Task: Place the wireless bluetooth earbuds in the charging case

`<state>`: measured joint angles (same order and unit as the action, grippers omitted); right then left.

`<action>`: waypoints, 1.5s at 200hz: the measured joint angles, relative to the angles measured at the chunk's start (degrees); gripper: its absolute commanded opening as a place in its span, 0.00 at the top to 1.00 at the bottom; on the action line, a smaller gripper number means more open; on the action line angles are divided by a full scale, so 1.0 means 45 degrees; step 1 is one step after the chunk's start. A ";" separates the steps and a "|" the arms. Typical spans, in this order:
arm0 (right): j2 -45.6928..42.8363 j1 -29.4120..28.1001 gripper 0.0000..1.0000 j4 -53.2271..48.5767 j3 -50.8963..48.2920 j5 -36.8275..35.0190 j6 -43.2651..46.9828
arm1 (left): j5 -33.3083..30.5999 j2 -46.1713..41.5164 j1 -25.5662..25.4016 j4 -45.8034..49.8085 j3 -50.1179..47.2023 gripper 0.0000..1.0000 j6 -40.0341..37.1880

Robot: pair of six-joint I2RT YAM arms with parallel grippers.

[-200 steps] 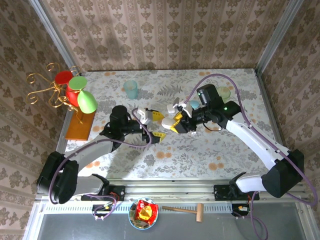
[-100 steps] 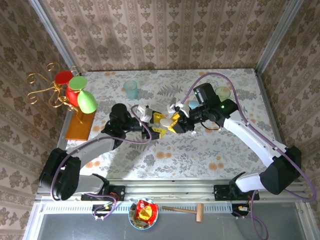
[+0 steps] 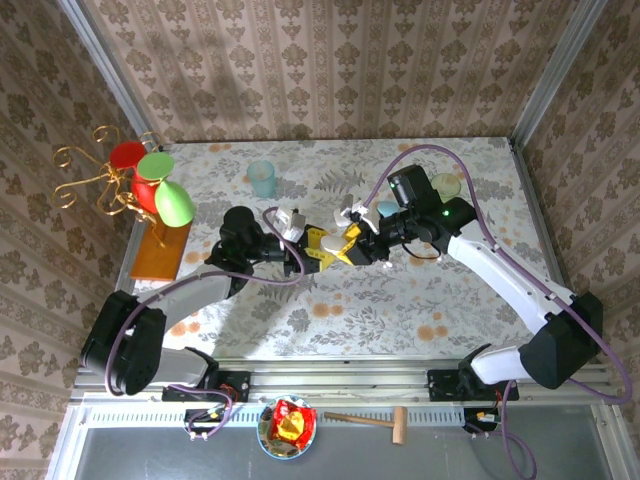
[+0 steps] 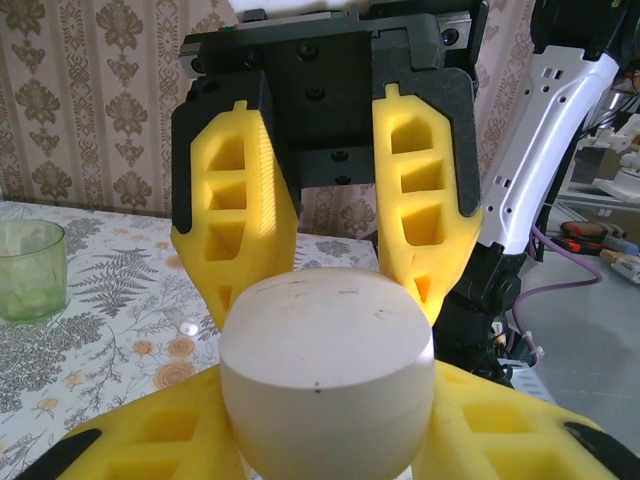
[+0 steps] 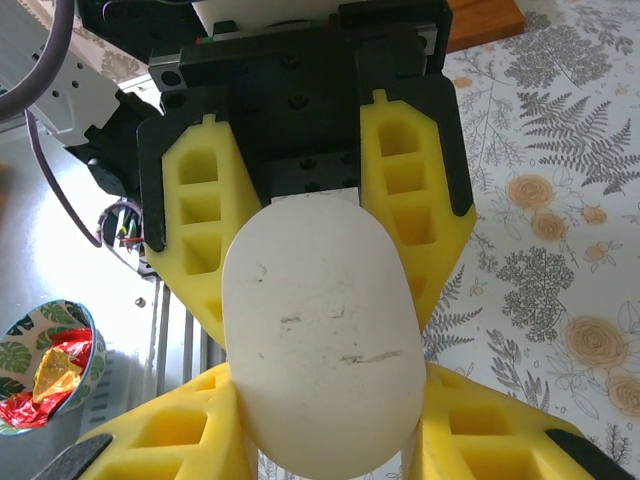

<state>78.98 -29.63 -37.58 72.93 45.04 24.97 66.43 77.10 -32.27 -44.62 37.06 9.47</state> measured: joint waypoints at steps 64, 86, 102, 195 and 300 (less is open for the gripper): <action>0.0000 -0.0058 0.77 0.0005 0.0000 -0.0053 0.0005 | -0.0044 0.0024 0.0000 -0.0189 0.0005 0.51 0.0180; 0.0005 -0.0058 0.77 0.0005 0.0000 -0.0068 0.0005 | -0.0044 0.0024 0.0000 -0.0277 0.0005 0.55 0.0233; 0.0005 -0.0058 0.77 0.0010 0.0000 -0.0136 0.0000 | -0.0044 0.0024 0.0000 -0.0287 0.0005 0.61 0.0296; -0.0044 -0.0029 0.45 0.0568 -0.0257 -0.0335 -0.0510 | -0.0019 0.0180 0.0005 -0.0432 0.0024 0.70 0.0330; -0.0175 0.0602 0.35 0.1642 -0.0733 -0.0233 -0.2103 | -0.0471 0.0175 0.0039 -0.0389 0.0024 0.70 -0.0010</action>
<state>78.19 -26.92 -30.20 69.63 43.99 15.51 64.31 77.89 -32.10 -46.37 37.17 9.43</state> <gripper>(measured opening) 0.646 0.369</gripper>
